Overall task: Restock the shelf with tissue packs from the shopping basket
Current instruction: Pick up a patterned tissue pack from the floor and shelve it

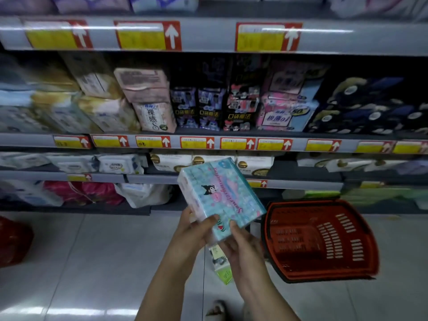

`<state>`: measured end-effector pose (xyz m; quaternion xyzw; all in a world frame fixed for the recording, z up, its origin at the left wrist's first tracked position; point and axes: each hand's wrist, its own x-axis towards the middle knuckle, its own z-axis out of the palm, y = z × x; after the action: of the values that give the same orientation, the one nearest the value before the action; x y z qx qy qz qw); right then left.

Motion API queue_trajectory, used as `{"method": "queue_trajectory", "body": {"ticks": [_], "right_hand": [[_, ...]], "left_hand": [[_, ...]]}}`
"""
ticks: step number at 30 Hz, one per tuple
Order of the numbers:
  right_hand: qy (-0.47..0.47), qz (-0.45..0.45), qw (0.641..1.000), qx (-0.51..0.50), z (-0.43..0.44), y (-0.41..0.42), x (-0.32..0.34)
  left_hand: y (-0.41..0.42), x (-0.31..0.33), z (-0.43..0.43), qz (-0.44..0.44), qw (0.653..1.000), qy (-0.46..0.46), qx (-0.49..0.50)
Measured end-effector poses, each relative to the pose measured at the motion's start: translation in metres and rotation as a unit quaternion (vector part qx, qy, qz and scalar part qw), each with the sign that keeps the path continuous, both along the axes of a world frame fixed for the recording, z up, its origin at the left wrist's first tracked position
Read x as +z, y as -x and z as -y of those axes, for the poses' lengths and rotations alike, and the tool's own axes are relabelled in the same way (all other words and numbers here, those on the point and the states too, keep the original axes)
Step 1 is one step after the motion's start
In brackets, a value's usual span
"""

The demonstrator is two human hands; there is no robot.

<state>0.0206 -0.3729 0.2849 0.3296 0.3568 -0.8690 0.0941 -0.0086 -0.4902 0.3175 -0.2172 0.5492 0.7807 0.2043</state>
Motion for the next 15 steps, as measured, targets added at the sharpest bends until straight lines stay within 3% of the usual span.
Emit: {"method": "queue_trajectory", "body": {"ticks": [8,15], "right_hand": [[-0.035,-0.044,0.998,-0.005,-0.007,-0.006,0.088],[-0.087,-0.060,0.988,0.114,-0.039,-0.007,0.148]], "left_hand": [[-0.009,0.080,-0.015,-0.078,0.997,0.018,-0.002],[-0.009,0.141,-0.022,-0.124,0.989,0.075,0.026]]}}
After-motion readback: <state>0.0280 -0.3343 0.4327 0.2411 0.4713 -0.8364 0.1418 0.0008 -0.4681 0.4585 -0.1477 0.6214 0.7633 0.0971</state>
